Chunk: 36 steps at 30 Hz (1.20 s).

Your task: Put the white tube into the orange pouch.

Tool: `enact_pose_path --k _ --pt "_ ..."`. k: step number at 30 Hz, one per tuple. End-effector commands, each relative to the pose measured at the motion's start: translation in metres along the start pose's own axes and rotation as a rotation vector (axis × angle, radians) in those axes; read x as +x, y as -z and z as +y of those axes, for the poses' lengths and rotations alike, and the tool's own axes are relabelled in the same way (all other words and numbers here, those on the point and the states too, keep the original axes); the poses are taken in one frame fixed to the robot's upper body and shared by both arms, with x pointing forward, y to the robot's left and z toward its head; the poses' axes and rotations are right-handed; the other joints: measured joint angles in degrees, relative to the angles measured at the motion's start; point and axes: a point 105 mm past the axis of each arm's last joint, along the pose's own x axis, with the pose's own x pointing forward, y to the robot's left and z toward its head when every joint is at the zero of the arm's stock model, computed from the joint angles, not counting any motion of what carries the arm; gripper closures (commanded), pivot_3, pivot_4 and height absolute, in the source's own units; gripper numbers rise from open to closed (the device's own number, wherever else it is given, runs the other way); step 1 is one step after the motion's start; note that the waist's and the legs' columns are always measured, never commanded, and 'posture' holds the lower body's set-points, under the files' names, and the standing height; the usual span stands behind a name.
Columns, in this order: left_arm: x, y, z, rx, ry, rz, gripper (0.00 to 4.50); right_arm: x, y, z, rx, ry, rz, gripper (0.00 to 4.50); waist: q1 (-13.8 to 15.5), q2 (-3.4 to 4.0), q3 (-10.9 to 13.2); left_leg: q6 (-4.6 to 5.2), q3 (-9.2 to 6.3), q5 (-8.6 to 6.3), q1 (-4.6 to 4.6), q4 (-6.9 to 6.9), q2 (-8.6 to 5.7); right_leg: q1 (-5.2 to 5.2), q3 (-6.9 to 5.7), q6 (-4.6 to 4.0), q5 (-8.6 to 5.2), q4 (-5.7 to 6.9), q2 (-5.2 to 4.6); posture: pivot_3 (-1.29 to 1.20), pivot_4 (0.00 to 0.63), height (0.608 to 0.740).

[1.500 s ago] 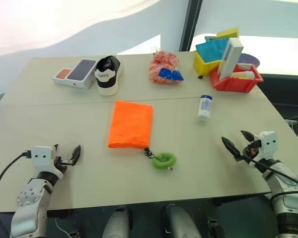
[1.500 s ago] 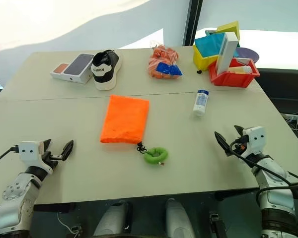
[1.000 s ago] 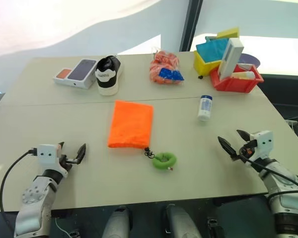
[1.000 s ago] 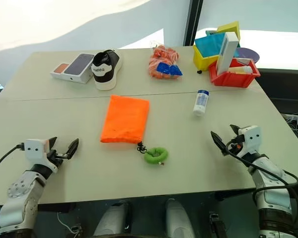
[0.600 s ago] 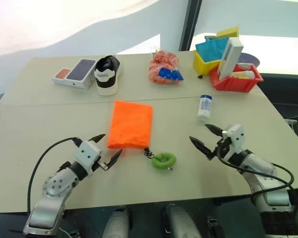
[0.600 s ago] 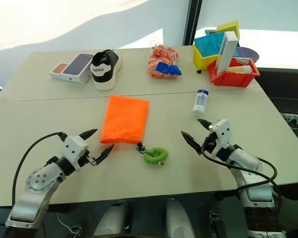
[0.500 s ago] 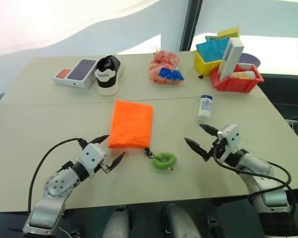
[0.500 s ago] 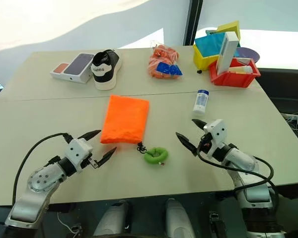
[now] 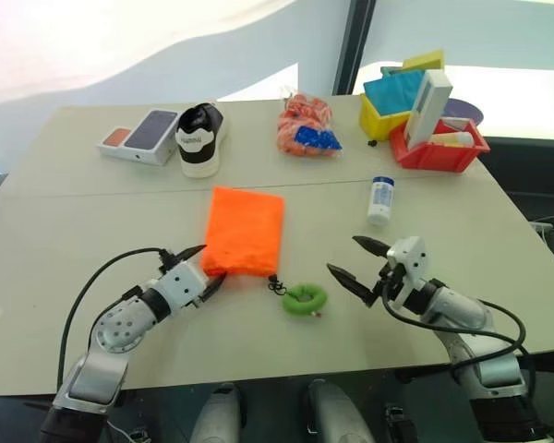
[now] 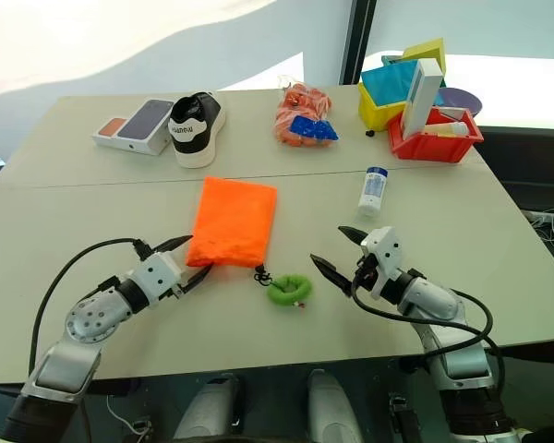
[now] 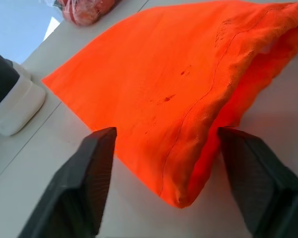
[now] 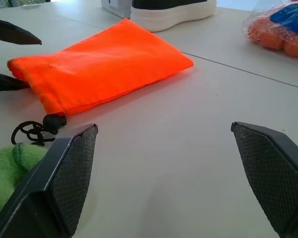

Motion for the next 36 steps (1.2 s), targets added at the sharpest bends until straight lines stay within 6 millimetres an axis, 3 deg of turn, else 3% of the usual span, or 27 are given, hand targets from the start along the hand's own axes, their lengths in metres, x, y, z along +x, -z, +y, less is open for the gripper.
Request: enact_pose_path --k 1,4,13,17,25,36 --pt "0.002 -0.011 0.003 0.013 -0.011 -0.055 2.86 0.001 -0.007 -0.010 -0.037 0.050 -0.021 0.00 0.0 0.00 0.0 0.00 0.00 0.00 0.00 0.01 0.00 0.00 0.00 -0.01 0.01 0.00 0.00 0.00 0.150 0.740" --pt "0.002 -0.013 0.004 0.011 -0.014 -0.065 4.47 0.001 -0.005 -0.019 -0.049 0.103 -0.013 0.00 0.0 0.00 0.0 0.00 0.01 0.00 0.00 0.02 0.00 0.01 0.00 -0.04 0.02 0.00 0.00 0.00 0.150 0.740" --pt "0.004 -0.020 0.002 -0.131 -0.060 -0.115 4.47 -0.005 -0.011 -0.085 -0.107 0.510 -0.015 0.00 0.0 0.00 0.0 0.00 0.02 0.00 0.01 0.03 -0.02 0.01 0.01 -0.11 0.09 0.06 0.00 0.00 0.150 0.740" --pt "0.004 -0.023 0.002 -0.195 -0.083 -0.134 4.47 0.005 -0.007 -0.109 -0.063 0.648 0.023 0.00 -0.3 0.00 0.0 0.00 0.02 0.00 0.04 0.03 -0.01 0.00 0.01 -0.11 0.10 0.11 0.04 0.00 0.150 0.740" --pt "0.005 -0.024 -0.001 -0.210 -0.077 -0.133 4.47 0.044 0.000 -0.115 0.059 0.684 0.041 0.00 -0.2 0.02 0.0 0.01 0.00 0.01 0.05 0.02 -0.01 0.00 0.02 0.04 0.19 0.18 0.07 0.00 0.150 0.740" --pt "0.006 -0.024 -0.004 -0.235 -0.080 -0.134 4.47 0.048 0.017 -0.131 0.154 0.883 0.081 0.00 -0.3 0.03 0.0 0.01 0.00 0.01 0.04 0.02 -0.01 -0.01 0.02 0.02 0.18 0.18 0.06 0.00 0.150 0.740"
